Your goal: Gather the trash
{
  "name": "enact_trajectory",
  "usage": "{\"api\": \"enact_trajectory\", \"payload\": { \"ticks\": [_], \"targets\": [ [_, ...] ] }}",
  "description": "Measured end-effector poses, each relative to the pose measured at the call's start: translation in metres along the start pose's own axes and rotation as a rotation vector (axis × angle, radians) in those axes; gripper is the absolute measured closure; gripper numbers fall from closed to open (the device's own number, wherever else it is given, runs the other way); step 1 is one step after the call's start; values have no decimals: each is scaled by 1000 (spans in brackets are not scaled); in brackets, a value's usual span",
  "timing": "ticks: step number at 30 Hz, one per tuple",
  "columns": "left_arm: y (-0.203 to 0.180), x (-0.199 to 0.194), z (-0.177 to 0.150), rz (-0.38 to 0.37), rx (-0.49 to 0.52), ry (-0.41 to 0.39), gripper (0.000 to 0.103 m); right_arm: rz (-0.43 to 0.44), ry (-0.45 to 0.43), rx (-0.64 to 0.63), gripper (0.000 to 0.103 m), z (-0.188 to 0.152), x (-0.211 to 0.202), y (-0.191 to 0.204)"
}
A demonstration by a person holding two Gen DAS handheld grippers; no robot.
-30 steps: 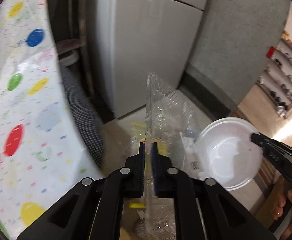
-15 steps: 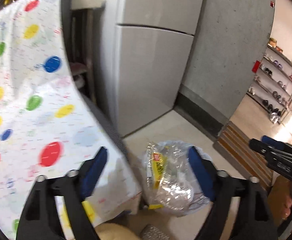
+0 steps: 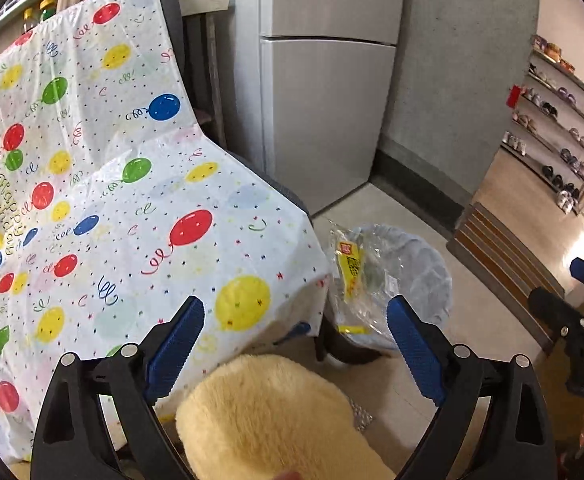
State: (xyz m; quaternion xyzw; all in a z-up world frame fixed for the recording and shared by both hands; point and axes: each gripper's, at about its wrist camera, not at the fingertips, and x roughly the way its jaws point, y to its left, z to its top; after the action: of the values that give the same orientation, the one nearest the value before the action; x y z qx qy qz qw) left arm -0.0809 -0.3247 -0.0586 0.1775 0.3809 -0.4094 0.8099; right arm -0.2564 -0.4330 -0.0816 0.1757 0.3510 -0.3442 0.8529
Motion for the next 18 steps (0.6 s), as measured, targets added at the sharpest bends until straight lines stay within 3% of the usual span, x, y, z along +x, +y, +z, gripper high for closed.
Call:
{"api": "enact_trajectory", "payload": {
  "ticks": [4,12,18],
  "targets": [
    [-2,-19,-5,-19,9,-6,6,-43,-29,-18,6,-3,-17,4],
    [13,-47,-8,79,-24,-54,6,-43,-49,-47,6,-1,-27,8],
    [20,-46,-9,85,-31,-36,6,-48,-40,-57,6,-4,-24,11]
  ]
}}
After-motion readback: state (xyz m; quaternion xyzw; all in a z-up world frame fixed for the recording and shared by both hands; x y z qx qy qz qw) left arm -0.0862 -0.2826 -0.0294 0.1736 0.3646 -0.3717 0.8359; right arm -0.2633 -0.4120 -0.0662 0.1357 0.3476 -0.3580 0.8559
